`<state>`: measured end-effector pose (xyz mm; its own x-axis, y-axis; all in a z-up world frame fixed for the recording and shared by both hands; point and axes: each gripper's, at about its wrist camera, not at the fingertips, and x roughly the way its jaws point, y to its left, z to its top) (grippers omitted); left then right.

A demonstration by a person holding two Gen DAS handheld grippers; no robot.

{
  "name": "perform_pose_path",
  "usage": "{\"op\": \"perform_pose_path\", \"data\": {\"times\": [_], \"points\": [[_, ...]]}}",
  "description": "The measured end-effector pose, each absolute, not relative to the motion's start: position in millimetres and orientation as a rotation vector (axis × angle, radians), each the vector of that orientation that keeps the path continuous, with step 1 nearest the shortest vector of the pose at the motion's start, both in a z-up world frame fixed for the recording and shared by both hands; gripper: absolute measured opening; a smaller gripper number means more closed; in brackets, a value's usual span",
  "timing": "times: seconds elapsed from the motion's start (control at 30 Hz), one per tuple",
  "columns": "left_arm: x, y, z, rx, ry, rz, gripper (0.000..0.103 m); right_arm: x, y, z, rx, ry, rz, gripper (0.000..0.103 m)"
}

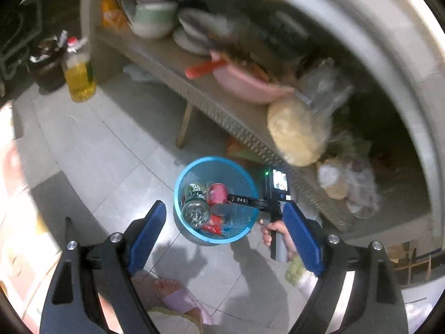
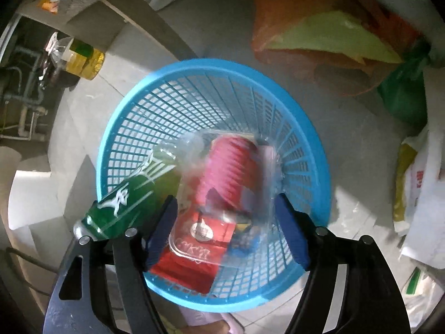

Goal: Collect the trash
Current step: 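Open both grippers to drop the bottle and can into the basket, then return both tools to the table above the toothpaste box and peel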

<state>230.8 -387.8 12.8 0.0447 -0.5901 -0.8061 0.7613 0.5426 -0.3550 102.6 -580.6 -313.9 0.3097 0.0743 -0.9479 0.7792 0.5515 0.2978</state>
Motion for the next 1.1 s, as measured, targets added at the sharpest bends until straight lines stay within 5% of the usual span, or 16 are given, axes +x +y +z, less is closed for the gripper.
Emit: {"op": "perform_pose_path", "data": {"times": [0.3,0.53,0.7,1.1], "points": [[201.6,-242.5,56.3,0.013,0.938,-0.921,0.09,63.6,-539.3,-249.3,0.873,1.066,-0.502,0.07],[198.8,-166.0,47.1,-0.049,0.924,-0.77,0.09,36.9,-478.5,-170.2,0.819,0.96,-0.456,0.072],[191.7,-115.1,42.2,-0.14,0.911,-0.717,0.09,35.0,-432.5,-104.6,0.728,0.85,-0.405,0.083],[167.0,12.6,28.9,-0.281,0.855,-0.444,0.092,87.5,-317.6,-10.3,0.537,0.757,-0.032,0.084]]}}
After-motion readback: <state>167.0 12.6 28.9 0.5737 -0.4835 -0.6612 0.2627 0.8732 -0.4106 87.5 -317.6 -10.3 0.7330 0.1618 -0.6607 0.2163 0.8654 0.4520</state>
